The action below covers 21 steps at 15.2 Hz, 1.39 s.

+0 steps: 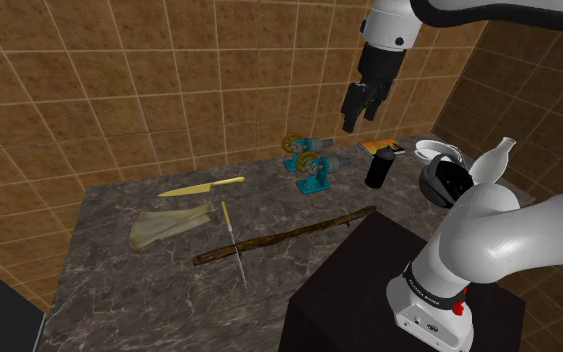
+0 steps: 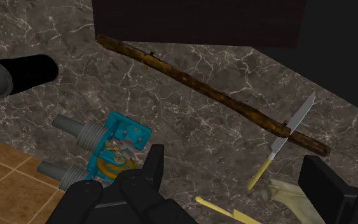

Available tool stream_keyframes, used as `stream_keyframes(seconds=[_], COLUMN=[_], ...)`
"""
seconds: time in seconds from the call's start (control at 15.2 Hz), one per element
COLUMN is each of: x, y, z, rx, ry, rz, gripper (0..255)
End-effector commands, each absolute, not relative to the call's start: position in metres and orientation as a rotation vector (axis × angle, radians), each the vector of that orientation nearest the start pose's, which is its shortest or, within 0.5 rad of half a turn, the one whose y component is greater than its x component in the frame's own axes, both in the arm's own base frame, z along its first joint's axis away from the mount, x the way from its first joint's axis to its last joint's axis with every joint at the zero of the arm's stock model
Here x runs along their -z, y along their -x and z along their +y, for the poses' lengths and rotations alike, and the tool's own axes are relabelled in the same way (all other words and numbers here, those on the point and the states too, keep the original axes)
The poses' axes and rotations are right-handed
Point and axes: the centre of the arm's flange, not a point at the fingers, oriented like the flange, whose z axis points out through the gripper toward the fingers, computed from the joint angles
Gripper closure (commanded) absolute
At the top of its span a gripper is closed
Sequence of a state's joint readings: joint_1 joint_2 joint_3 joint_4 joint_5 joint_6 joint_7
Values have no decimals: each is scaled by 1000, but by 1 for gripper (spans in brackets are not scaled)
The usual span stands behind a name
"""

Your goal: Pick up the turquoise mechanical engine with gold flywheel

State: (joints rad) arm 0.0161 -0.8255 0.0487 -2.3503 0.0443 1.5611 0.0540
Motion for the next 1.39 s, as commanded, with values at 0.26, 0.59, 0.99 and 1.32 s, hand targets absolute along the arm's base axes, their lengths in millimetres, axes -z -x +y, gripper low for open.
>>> stream_keyframes(seconds=[0.26,0.59,0.99,1.32], x=[-575,-539,-496,-460], y=[-317,-348,-389,-428], z=[-10,-56,-108,-149], rx=[55,55,55,55], ry=[3128,3121,3107,3090], rz=[-89,-207,-347,-463], gripper=[0,0,0,0])
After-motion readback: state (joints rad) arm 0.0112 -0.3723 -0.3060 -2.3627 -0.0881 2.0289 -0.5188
